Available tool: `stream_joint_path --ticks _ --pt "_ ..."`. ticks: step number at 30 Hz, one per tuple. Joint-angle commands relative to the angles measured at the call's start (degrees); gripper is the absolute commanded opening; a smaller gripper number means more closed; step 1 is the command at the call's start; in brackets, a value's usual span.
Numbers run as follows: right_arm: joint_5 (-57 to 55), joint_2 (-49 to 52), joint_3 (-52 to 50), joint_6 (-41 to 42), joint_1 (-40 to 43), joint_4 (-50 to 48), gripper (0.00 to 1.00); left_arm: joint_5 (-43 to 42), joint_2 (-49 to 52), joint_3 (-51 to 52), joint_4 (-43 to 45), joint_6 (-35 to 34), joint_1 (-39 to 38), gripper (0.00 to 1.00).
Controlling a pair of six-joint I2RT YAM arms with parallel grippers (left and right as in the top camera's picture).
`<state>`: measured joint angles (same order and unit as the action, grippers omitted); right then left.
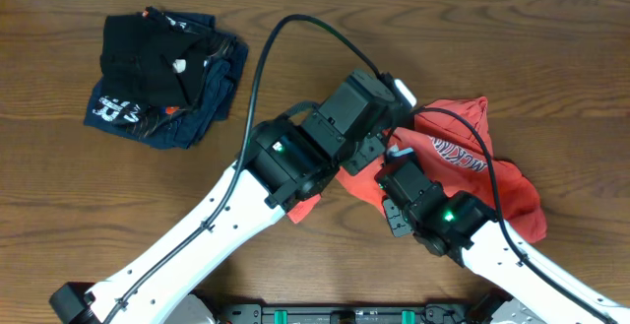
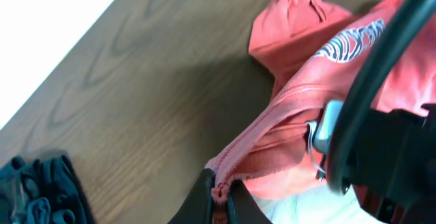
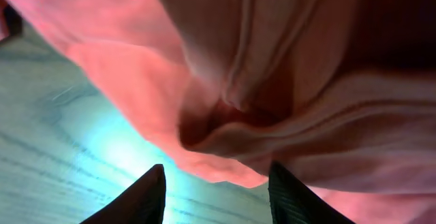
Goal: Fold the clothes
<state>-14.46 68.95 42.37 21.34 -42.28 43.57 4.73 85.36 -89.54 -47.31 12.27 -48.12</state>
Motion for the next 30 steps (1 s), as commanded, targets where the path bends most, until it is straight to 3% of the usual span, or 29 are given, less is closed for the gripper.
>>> stream_joint_path --ticks 1,9,21,30 --pt "-7.80 0.24 -0.22 3.08 -1.16 -0.11 0.47 1.05 -1.60 -2.51 0.24 0.55 0.17 0.06" --pt "-13.60 0.28 -0.22 8.04 -1.62 -1.57 0.48 1.05 -1.60 -3.13 0.31 0.28 0.15 0.06" --pt "-9.09 0.44 -2.32 10.99 -1.62 2.03 0.54 5.70 -3.67 -3.34 0.31 1.22 0.15 0.06" --pt "-9.11 0.83 -6.93 15.15 -1.55 -6.03 0.56 5.64 -3.76 -3.34 0.00 1.11 0.15 0.06"
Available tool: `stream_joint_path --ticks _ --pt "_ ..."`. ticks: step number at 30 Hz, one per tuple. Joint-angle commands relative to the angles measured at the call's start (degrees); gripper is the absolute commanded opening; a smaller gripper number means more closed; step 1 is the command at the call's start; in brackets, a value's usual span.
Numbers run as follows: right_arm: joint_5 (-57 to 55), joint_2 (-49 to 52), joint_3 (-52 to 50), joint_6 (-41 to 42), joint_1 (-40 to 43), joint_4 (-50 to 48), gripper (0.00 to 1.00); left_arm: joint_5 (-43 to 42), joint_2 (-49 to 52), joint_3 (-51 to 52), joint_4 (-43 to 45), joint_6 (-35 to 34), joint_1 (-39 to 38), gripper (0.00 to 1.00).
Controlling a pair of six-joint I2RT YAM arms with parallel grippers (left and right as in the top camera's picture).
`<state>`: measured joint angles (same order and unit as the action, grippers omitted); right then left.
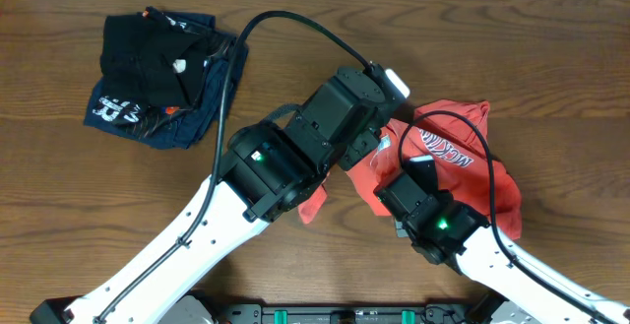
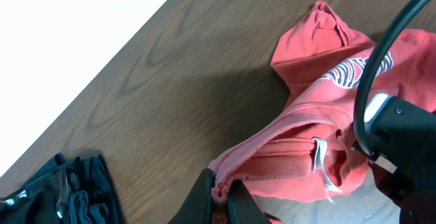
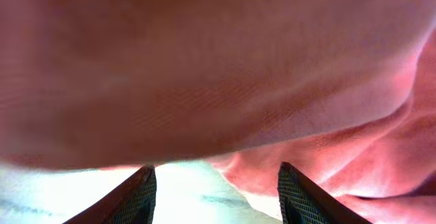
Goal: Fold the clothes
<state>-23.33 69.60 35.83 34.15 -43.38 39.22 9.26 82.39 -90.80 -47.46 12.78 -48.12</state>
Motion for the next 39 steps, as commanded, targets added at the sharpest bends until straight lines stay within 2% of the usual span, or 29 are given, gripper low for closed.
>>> stream_joint_path --ticks 1,5,11,12,15,16,17,26,30,39 --pt "0.24 0.17 -0.42 2.69 -0.48 -3.19 0.56 1.11 -0.79 -2.08 0.17 0.48 0.15 0.06" --pt "3.04 0.48 -0.50 2.71 -0.48 -8.46 0.55 1.09 -0.79 -2.08 0.17 0.44 0.13 0.06" --pt "0.33 4.50 -0.50 4.98 -0.46 -9.90 0.50 1.09 -0.79 -2.08 0.07 0.44 0.13 0.06" --pt "-0.61 5.57 -0.50 5.81 -0.46 -9.77 0.45 1.07 -0.79 -2.08 -0.04 0.46 0.13 0.06" --pt "-1.36 7.13 -0.50 6.49 -0.46 -9.55 0.20 1.09 -0.79 -2.08 -0.79 0.48 0.13 0.06" --pt "-1.84 7.06 -0.39 6.51 -0.46 -8.98 0.08 1.09 -0.79 -2.08 -1.18 0.48 0.13 0.06" --pt "-2.29 6.64 -0.02 6.51 -0.46 -7.87 0.03 1.09 -0.79 -2.08 -1.53 0.48 0.15 0.06" --pt "-11.96 -3.50 5.49 9.97 0.70 7.52 0.01 3.48 -0.79 -2.08 -2.86 0.52 0.15 0.06" --pt "-14.03 -10.99 6.86 9.88 3.74 10.03 0.01 4.39 -0.79 -2.08 -3.78 0.52 0.15 0.06" --pt "-12.17 -23.85 9.94 -0.22 12.61 10.69 0.01 5.25 -0.96 -2.08 -6.10 0.50 0.15 0.06"
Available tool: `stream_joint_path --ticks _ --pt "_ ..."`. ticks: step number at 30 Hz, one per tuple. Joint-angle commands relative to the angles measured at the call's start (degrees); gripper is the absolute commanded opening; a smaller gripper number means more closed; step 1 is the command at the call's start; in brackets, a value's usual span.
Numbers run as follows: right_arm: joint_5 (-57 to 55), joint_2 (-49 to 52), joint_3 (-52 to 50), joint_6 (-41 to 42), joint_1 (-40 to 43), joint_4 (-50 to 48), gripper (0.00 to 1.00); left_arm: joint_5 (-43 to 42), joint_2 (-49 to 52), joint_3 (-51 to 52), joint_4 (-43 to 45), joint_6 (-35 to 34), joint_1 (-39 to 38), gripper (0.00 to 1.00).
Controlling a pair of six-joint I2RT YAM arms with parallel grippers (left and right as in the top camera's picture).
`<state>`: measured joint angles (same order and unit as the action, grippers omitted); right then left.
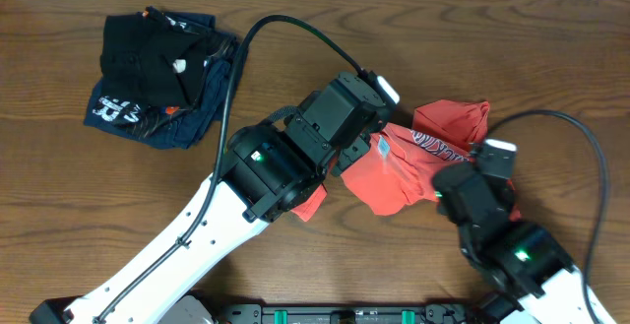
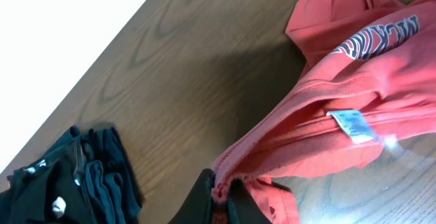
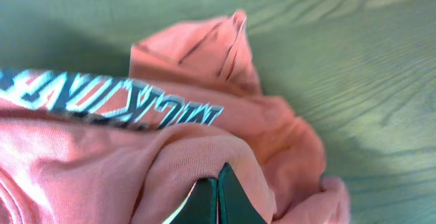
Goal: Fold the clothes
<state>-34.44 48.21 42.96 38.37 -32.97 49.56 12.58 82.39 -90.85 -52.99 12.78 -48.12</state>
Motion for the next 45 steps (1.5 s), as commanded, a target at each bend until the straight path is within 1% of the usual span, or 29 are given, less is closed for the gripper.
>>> stream_joint_path --ticks 1,5,7,10,13,19,23,27,31,32,34,35,37,40,41,43,45 --pt "-0.98 -3.02 3.28 -4.50 2.95 0.42 0.01 2.10 -0.98 -2.03 -0.83 0.50 0.15 0.06" --pt "1.55 -3.45 3.82 -5.29 6.84 0.20 0.01 2.12 -1.01 -2.03 -2.93 0.22 0.15 0.06" --pt "4.35 -2.21 3.74 -6.19 8.72 0.39 0.01 2.10 -1.01 -2.03 -4.74 -1.09 0.15 0.06" --pt "10.64 1.44 3.56 -7.39 10.73 0.33 0.01 2.08 -0.76 -1.92 -8.02 -3.06 0.20 0.06" --pt "14.95 7.26 2.93 -7.80 11.32 -0.13 0.01 2.08 -0.35 -0.13 -9.60 -4.04 0.22 0.06" --pt "25.16 22.08 2.67 -12.15 11.26 -3.63 0.01 2.03 2.84 5.49 -7.67 -6.67 1.29 0.06" --pt "30.03 29.62 2.69 -14.14 11.26 -5.92 0.01 2.03 5.46 5.62 -6.12 -7.10 1.44 0.06" --pt "33.35 33.22 2.67 -14.49 11.26 -6.99 0.01 2.03 6.03 5.62 -4.24 -7.08 1.44 0.06" --pt "34.77 33.88 2.67 -15.58 11.15 -6.91 0.02 2.05 6.01 5.62 -3.28 -7.06 1.44 0.06" --pt "35.47 33.88 2.69 -16.28 11.15 -6.93 0.06 2.05 6.01 5.62 -3.23 -7.06 1.44 0.06" --pt "37.33 33.88 2.69 -17.64 11.15 -6.71 0.24 2.05 6.01 5.62 -3.23 -7.06 1.44 0.06" --pt "37.73 33.88 2.69 -17.88 11.15 -6.56 0.31 2.05 6.01 5.62 -3.26 -7.06 1.44 0.06" --pt "37.44 33.88 2.69 -17.86 11.17 -6.56 0.39 2.05 6.01 5.62 -3.23 -7.06 1.44 0.06" --pt "34.97 33.88 2.67 -17.88 11.17 -7.21 0.46 2.05 6.03 5.62 -3.23 -7.08 1.44 0.06" --pt "33.29 33.88 2.69 -17.88 11.17 -7.37 0.47 2.03 6.03 5.62 -3.26 -7.08 1.44 0.06" --pt "30.53 33.88 2.67 -17.86 11.17 -7.45 0.45 2.03 6.03 5.62 -3.26 -7.08 1.44 0.06" --pt "27.71 33.88 2.67 -17.84 11.17 -7.85 0.40 2.03 6.03 5.62 -3.26 -7.08 1.44 0.06"
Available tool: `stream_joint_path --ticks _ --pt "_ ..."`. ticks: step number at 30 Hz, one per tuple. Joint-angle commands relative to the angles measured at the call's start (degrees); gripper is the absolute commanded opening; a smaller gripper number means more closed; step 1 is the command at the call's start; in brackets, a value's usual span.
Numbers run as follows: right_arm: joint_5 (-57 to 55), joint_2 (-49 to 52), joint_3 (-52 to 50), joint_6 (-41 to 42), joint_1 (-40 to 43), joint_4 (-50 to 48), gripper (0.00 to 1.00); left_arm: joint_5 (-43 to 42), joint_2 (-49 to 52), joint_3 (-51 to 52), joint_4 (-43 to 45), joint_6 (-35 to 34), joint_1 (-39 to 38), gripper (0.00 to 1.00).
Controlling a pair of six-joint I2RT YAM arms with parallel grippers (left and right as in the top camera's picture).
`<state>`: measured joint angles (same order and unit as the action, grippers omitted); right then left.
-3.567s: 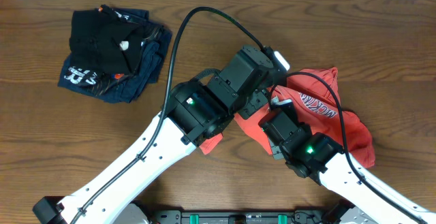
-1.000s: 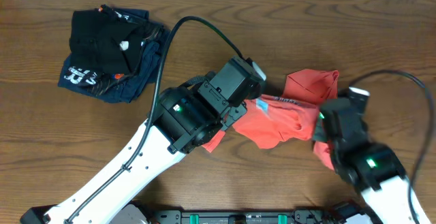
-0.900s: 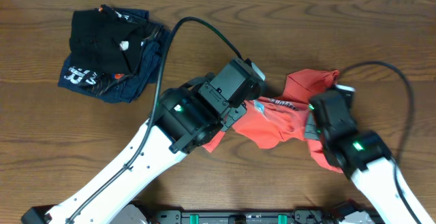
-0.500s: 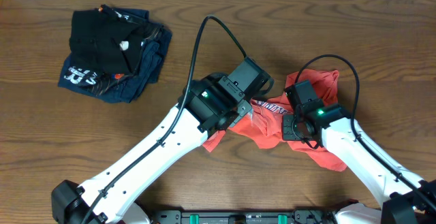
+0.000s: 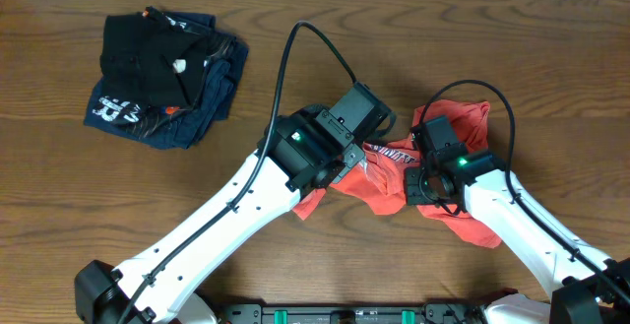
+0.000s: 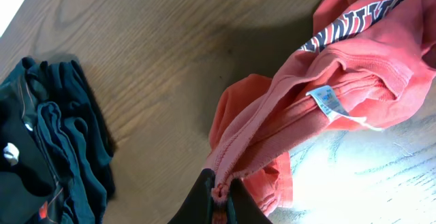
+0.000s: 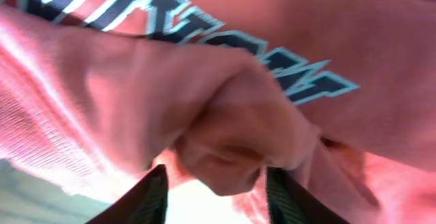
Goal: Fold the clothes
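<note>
A red T-shirt with printed lettering lies crumpled at the table's middle right. My left gripper is shut on its stitched hem, and the hem stretches up from the jaws toward the white label. In the overhead view the left gripper sits at the shirt's left edge. My right gripper is open and close against the shirt. A bunched fold hangs between its two fingers. From overhead the right gripper is on the shirt's middle.
A pile of dark navy and black clothes lies at the far left of the brown wooden table, also visible in the left wrist view. Both arms cross the table's near half, and a black cable loops over the left arm.
My right gripper was shut at a fold of the shirt further right; now it is open and sits closer in on the shirt's middle. The left gripper still holds the hem, lower and nearer the table.
My left gripper has held the shirt's hem throughout. The right gripper was open under the hanging fabric at the first two moments, then shut at a fold out to the right. Now it is open against the bunched shirt, which lies more gathered.
</note>
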<state>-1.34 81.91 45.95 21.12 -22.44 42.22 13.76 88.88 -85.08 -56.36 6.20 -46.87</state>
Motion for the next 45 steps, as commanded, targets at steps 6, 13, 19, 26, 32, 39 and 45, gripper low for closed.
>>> stream_joint_path --ticks 6,13,19,26,32,39,45 --pt "-7.34 0.17 -0.33 -0.59 0.63 -2.84 0.24 0.85 -0.46 -0.15 0.11 -0.50 0.20 0.06" --pt "-8.28 0.17 -0.31 -0.66 0.63 -5.62 0.10 0.85 -0.46 -0.15 0.11 -0.50 0.20 0.06" --pt "-13.70 -2.73 0.37 -0.68 0.81 -2.73 0.01 0.92 -0.48 -0.15 -0.11 -0.22 0.20 0.06" --pt "-13.92 -13.84 5.86 -0.85 5.40 6.10 0.01 2.71 -2.08 -2.27 -1.01 0.70 0.20 0.06" --pt "-13.68 -22.95 17.22 -0.83 14.91 13.09 0.01 3.93 -6.78 -11.63 -4.92 3.17 0.15 0.06" --pt "-9.92 -25.88 40.19 -1.09 24.44 22.64 0.01 3.93 -11.10 -33.05 -10.56 8.15 -2.89 0.06" --pt "-9.77 -24.83 63.10 -3.15 26.77 33.42 0.01 4.81 -11.89 -52.11 -15.10 11.80 -9.90 0.06"
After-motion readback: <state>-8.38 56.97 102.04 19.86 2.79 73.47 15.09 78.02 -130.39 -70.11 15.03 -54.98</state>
